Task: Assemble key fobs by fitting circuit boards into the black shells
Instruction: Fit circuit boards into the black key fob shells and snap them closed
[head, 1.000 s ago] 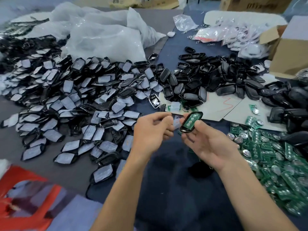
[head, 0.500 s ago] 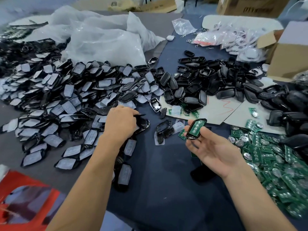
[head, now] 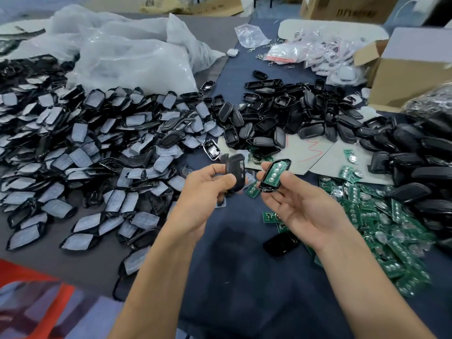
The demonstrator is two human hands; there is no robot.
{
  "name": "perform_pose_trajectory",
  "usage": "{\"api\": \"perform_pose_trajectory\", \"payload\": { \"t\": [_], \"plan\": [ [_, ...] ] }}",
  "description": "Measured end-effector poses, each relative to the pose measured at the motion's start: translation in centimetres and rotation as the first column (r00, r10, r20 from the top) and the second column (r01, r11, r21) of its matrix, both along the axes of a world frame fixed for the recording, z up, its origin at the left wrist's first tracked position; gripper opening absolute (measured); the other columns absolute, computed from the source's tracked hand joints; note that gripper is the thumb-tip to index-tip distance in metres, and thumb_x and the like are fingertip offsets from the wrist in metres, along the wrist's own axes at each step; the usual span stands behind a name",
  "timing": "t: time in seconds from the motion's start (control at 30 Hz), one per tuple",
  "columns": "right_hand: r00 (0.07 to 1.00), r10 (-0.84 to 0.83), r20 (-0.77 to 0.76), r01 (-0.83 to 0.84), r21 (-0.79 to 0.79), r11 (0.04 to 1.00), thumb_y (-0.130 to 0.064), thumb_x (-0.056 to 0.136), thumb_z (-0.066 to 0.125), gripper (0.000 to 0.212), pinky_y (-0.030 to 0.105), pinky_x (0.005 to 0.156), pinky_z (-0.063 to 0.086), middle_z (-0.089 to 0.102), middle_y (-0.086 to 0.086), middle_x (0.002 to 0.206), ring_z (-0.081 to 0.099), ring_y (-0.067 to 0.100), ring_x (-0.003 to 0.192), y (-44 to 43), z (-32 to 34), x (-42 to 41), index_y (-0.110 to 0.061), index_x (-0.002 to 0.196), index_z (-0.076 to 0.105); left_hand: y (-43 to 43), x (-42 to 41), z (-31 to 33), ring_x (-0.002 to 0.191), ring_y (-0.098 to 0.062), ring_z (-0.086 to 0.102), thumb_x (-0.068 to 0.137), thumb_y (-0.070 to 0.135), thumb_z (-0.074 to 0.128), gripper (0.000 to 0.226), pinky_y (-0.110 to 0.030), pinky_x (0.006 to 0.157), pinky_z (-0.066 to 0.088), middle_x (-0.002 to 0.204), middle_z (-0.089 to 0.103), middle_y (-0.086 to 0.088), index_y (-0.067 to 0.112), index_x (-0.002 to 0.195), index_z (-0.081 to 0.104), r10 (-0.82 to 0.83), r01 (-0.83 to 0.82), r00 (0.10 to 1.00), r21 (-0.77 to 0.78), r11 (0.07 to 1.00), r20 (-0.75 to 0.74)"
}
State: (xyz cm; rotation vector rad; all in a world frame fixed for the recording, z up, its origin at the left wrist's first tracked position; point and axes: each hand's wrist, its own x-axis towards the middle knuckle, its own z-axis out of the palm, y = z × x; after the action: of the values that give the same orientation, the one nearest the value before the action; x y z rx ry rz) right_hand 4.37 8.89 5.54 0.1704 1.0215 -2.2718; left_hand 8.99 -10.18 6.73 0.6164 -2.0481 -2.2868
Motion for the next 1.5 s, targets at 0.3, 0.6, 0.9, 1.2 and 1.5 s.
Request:
{"api": "perform_pose_trajectory", "payload": {
  "t": [0.3, 0.6, 0.9, 1.2, 1.5],
  "plan": [
    [1.000, -0.022, -0.012, 0.023, 0.007, 1.000, -0.016, 0.083, 0.066, 0.028, 0.030, 0.089, 0.061, 0.076, 0.015, 0.115, 0.075, 0.019, 0.103, 1.7, 0.1, 1.0, -0.010, 0.105, 0.083, 2.3, 0.4, 0.1, 0.072, -0.004, 0.057, 0.090, -0.002, 0.071, 0.039, -0.011, 0.060, 0.042, 0.077, 0.075, 0.011, 0.032, 0.076, 0.084, -0.045, 0.045, 0.999, -0.010, 0.999, -0.025],
    [0.994, 0.104, -0.015, -0.104, 0.014, 0.994, -0.014, 0.093, 0.061, 0.031, 0.048, 0.090, 0.060, 0.071, 0.022, 0.126, 0.069, 0.034, 0.118, 4.0, -0.4, 1.2, -0.003, 0.117, 0.076, 2.3, 0.9, 1.6, 0.096, -0.017, 0.059, 0.096, 0.000, 0.065, 0.043, -0.023, 0.087, 0.045, 0.098, 0.070, 0.010, 0.040, 0.103, 0.080, -0.430, 0.302, 0.901, -0.626, 0.719, -0.058],
    [0.996, 0.079, 0.040, -0.078, -0.019, 0.997, -0.007, 0.085, 0.066, 0.041, 0.040, 0.077, 0.063, 0.069, 0.021, 0.129, 0.074, 0.032, 0.106, 3.7, -1.1, 2.2, 0.005, 0.124, 0.068, 4.2, 0.9, 1.4, 0.097, -0.001, 0.067, 0.080, 0.004, 0.080, 0.061, -0.013, 0.086, 0.050, 0.105, 0.073, 0.023, 0.042, 0.127, 0.069, -0.204, 0.082, 0.970, -0.607, 0.790, -0.135],
    [0.998, 0.056, 0.024, -0.054, -0.050, 0.997, -0.008, 0.086, 0.065, 0.027, 0.040, 0.081, 0.063, 0.074, 0.016, 0.121, 0.075, 0.030, 0.105, 3.7, -1.5, 2.1, -0.004, 0.107, 0.080, 4.9, 0.7, -1.2, 0.088, -0.014, 0.066, 0.079, -0.011, 0.078, 0.066, -0.026, 0.092, 0.054, 0.093, 0.078, -0.004, 0.024, 0.133, 0.065, 0.016, -0.021, 0.992, -0.038, 0.999, -0.128],
    [0.982, 0.188, 0.009, -0.185, -0.141, 0.973, -0.017, 0.071, 0.093, 0.053, 0.054, 0.088, 0.059, 0.068, 0.024, 0.129, 0.067, 0.040, 0.120, 4.6, -1.8, 2.0, 0.000, 0.117, 0.074, 3.5, 0.3, -2.3, 0.082, -0.016, 0.070, 0.069, 0.002, 0.088, 0.054, -0.028, 0.094, 0.053, 0.080, 0.072, 0.003, 0.024, 0.117, 0.077, -0.275, 0.347, 0.917, 0.237, 0.908, -0.288]
  ]
}}
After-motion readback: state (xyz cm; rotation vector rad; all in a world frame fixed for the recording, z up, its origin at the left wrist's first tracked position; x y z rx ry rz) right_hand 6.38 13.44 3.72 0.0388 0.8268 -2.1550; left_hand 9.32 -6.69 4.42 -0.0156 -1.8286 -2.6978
